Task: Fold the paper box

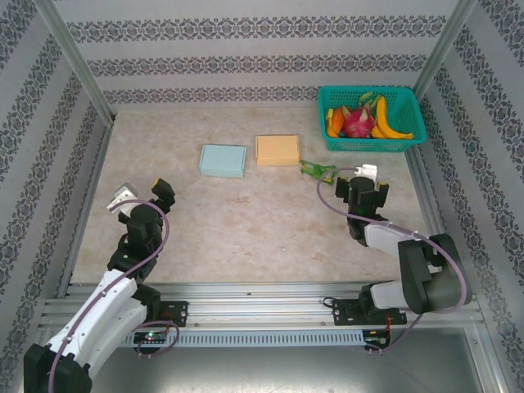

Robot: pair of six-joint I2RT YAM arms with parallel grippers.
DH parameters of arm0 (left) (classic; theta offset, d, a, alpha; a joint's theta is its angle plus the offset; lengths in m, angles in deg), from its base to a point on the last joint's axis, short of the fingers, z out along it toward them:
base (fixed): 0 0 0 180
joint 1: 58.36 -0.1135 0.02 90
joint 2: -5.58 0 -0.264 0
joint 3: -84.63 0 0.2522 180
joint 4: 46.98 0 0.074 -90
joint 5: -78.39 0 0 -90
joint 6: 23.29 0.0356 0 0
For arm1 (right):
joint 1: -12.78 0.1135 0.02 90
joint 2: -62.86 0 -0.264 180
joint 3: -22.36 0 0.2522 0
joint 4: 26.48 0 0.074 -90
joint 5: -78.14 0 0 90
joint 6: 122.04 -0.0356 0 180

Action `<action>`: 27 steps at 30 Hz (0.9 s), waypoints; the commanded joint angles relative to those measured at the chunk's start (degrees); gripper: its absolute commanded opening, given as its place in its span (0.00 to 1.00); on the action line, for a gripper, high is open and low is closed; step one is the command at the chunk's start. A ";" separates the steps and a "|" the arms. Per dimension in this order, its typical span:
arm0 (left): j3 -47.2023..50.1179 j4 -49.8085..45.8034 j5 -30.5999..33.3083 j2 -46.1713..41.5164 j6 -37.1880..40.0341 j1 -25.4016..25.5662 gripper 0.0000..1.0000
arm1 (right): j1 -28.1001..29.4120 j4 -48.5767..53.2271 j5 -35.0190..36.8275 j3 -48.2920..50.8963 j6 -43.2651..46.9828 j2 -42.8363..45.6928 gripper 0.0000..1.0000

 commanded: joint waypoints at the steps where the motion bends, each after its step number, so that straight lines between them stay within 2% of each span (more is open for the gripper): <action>1: 0.47 -0.22 1.50 -0.39 -1.02 0.30 1.00 | -0.50 -10.84 -2.80 1.98 4.37 -1.27 0.98; 3: 0.39 -0.38 1.54 -0.42 -1.03 0.26 1.00 | -1.05 -27.00 -3.37 7.37 4.93 -6.10 0.98; 4: 0.40 -0.61 1.61 -0.45 -1.01 0.29 1.00 | -0.92 -29.46 -3.68 8.33 5.19 -6.36 0.98; 6: 0.31 -1.00 1.50 -0.58 -0.98 0.29 1.00 | -1.44 -23.43 -5.91 8.16 4.30 -3.08 0.98; 8: 0.58 -0.99 1.59 -0.65 -1.00 0.28 1.00 | -3.16 -30.19 -11.23 10.56 4.25 -6.22 0.98; 10: 0.74 -1.10 1.81 -0.73 -1.04 0.27 1.00 | -2.90 -38.70 -12.52 10.51 5.81 -11.81 0.98; 13: 0.69 -1.80 1.44 -1.16 -1.00 0.30 1.00 | -3.04 -24.92 -12.08 7.06 4.86 -7.61 0.98; 16: 1.13 -1.07 1.41 -1.44 -0.96 0.30 1.00 | -4.99 -25.36 -12.56 5.92 2.60 -9.14 0.98; 18: 1.35 -0.54 1.24 -1.35 -0.85 0.32 1.00 | -5.16 -22.01 -11.56 4.27 1.94 -8.34 0.98; 27: 3.31 3.22 2.45 -0.52 -0.45 0.26 1.00 | -5.15 -22.70 -11.61 4.40 1.99 -8.55 0.98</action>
